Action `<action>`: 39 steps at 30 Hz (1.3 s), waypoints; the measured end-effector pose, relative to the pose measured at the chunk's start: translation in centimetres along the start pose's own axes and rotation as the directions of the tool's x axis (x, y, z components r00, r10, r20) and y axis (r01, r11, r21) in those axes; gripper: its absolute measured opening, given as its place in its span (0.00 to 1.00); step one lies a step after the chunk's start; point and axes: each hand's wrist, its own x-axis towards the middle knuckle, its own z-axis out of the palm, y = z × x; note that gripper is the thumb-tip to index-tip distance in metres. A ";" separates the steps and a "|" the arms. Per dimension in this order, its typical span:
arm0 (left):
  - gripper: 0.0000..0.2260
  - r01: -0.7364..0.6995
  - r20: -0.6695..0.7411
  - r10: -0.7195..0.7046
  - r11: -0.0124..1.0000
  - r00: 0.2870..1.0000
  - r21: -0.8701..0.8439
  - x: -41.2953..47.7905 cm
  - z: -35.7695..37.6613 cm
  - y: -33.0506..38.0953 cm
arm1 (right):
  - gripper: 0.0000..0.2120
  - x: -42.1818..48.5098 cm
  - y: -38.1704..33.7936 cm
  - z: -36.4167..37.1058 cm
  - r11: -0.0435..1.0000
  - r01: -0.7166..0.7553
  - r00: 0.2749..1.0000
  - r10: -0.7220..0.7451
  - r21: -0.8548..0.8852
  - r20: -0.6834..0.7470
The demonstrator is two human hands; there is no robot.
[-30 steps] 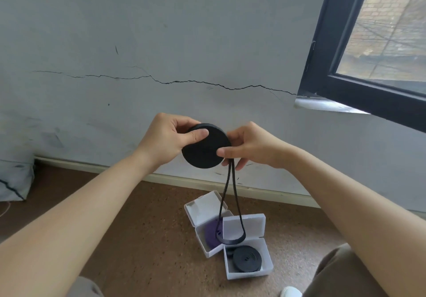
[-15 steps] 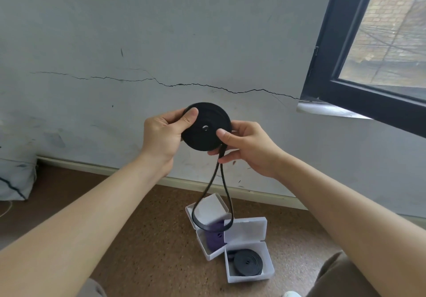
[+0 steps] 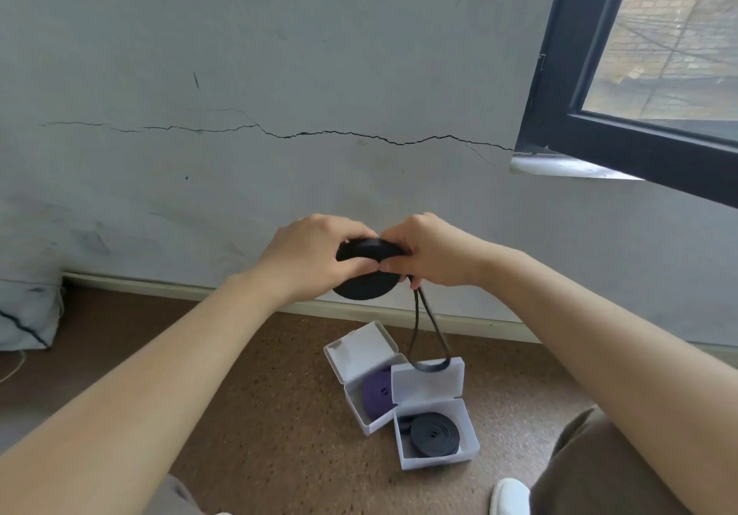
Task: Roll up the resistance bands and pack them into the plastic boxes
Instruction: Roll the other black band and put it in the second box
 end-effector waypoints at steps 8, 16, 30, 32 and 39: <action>0.08 0.075 0.035 -0.069 0.976 0.997 -0.204 0.5 -0.3 -1.0 | 0.06 0.0 -0.1 -0.3 0.993 -0.002 1.000 0.005 0.120 -0.028; 0.06 0.219 0.074 -0.229 0.712 0.971 -0.667 -0.3 -1.5 -0.9 | 0.11 -0.4 1.0 -1.5 0.896 -0.033 0.996 0.069 0.443 -0.065; 0.12 0.176 0.022 -0.382 0.373 0.924 -0.911 -0.1 -1.9 -0.7 | 0.13 -0.5 1.5 -1.5 0.750 0.009 0.992 0.078 0.661 -0.101; 0.12 0.167 0.026 -0.395 0.326 0.918 -0.931 0.0 -1.7 -0.5 | 0.12 -0.5 1.3 -1.4 0.685 0.031 0.991 0.074 0.728 -0.112; 0.15 0.242 0.144 -0.345 0.262 0.928 -0.934 0.3 -1.3 0.1 | 0.12 -0.2 1.2 -1.5 0.555 0.059 0.986 0.096 0.830 -0.134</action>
